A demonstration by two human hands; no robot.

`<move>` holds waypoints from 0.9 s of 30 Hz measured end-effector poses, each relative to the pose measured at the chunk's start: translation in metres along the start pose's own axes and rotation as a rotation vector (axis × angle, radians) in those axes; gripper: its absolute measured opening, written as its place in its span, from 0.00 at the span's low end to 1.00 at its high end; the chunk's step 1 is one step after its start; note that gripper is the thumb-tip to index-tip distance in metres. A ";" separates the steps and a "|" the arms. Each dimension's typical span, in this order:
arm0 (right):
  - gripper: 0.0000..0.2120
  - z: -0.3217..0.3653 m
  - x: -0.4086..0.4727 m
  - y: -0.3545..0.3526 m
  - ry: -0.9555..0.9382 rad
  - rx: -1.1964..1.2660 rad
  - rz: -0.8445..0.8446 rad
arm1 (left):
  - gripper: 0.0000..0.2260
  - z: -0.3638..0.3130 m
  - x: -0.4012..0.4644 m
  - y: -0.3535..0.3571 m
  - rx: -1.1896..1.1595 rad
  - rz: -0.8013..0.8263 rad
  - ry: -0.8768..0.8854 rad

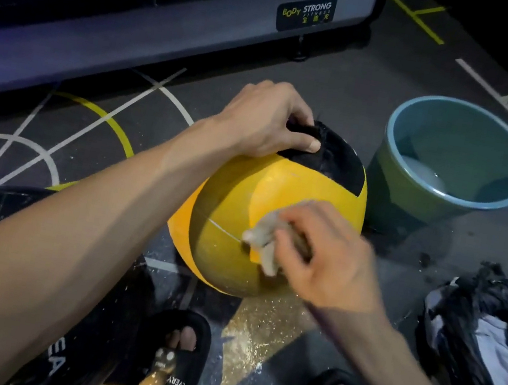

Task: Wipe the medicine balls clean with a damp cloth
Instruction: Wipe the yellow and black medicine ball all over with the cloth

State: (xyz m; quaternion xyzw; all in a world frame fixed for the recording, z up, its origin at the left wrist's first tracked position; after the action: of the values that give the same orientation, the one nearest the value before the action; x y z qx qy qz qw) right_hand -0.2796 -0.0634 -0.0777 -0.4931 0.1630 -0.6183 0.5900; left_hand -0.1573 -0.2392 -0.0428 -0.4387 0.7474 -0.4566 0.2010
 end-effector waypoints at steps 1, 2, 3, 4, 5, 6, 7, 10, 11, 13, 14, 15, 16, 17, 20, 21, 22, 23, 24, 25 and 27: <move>0.03 -0.013 0.006 -0.008 0.082 -0.003 -0.050 | 0.10 -0.001 -0.001 0.002 -0.014 -0.013 -0.012; 0.03 -0.026 0.015 -0.015 0.178 -0.032 -0.124 | 0.10 -0.003 -0.001 0.003 -0.024 -0.022 -0.020; 0.03 -0.033 0.024 -0.022 0.258 -0.070 -0.189 | 0.10 -0.005 0.000 0.003 -0.030 -0.021 -0.023; 0.04 -0.031 0.031 -0.022 0.278 -0.090 -0.228 | 0.09 -0.007 0.001 0.003 -0.028 -0.012 -0.025; 0.05 -0.020 0.034 -0.016 0.245 -0.075 -0.228 | 0.09 -0.008 0.002 0.001 -0.023 0.001 -0.023; 0.04 -0.002 0.032 -0.006 0.159 -0.041 -0.179 | 0.10 -0.008 0.003 0.000 -0.020 0.014 -0.023; 0.04 0.018 0.024 0.009 0.040 -0.034 -0.080 | 0.10 -0.007 0.003 -0.001 -0.020 0.025 -0.022; 0.06 0.044 0.001 0.022 -0.265 -0.119 0.090 | 0.08 -0.001 0.002 0.001 -0.036 0.020 -0.028; 0.08 0.031 0.007 0.016 -0.241 -0.099 0.075 | 0.08 0.001 0.000 0.002 -0.046 0.003 -0.043; 0.07 -0.003 0.023 -0.004 -0.038 -0.119 -0.079 | 0.09 0.004 0.000 0.002 -0.071 -0.028 -0.062; 0.07 -0.017 0.032 -0.013 0.083 -0.155 -0.175 | 0.09 0.004 0.001 0.002 -0.074 -0.033 -0.056; 0.07 -0.024 0.035 -0.018 0.179 -0.170 -0.235 | 0.09 0.003 0.000 0.003 -0.073 -0.035 -0.048; 0.07 -0.021 0.035 -0.013 0.216 -0.150 -0.264 | 0.09 0.002 0.001 0.002 -0.067 -0.035 -0.045; 0.06 -0.008 0.032 -0.005 0.175 -0.098 -0.263 | 0.08 0.002 0.001 0.001 -0.066 -0.035 -0.050; 0.06 0.034 0.001 0.024 -0.174 0.038 -0.095 | 0.10 0.009 -0.004 0.000 -0.101 -0.037 -0.072; 0.10 0.035 -0.008 0.026 -0.227 -0.006 -0.075 | 0.10 0.012 -0.006 0.000 -0.117 -0.039 -0.073; 0.12 0.027 -0.013 0.025 -0.221 -0.047 -0.091 | 0.10 0.015 -0.008 0.000 -0.131 -0.055 -0.077; 0.12 0.012 -0.015 0.021 -0.147 -0.074 -0.133 | 0.10 0.018 -0.010 -0.001 -0.138 -0.082 -0.088; 0.09 -0.005 -0.019 0.016 -0.027 -0.079 -0.178 | 0.10 0.020 -0.012 -0.002 -0.140 -0.109 -0.102; 0.07 -0.023 -0.023 0.009 0.118 -0.069 -0.220 | 0.09 0.022 -0.013 -0.004 -0.141 -0.131 -0.115; 0.07 -0.059 -0.035 0.003 0.391 0.000 -0.246 | 0.10 0.027 -0.015 -0.007 -0.145 -0.162 -0.135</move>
State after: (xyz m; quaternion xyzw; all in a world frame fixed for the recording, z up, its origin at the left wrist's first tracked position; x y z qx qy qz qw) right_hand -0.3313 -0.0554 -0.1220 -0.3801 0.2126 -0.7692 0.4676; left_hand -0.1273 -0.2415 -0.0516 -0.5408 0.7253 -0.3857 0.1808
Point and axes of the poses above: each hand's wrist, its own x-axis towards the middle knuckle, its own y-axis out of the palm, z = x × y, the point moved 3 cm from there along x, towards the middle knuckle, and after that the axes turned 8 degrees about -x, right-handed, at the moved point
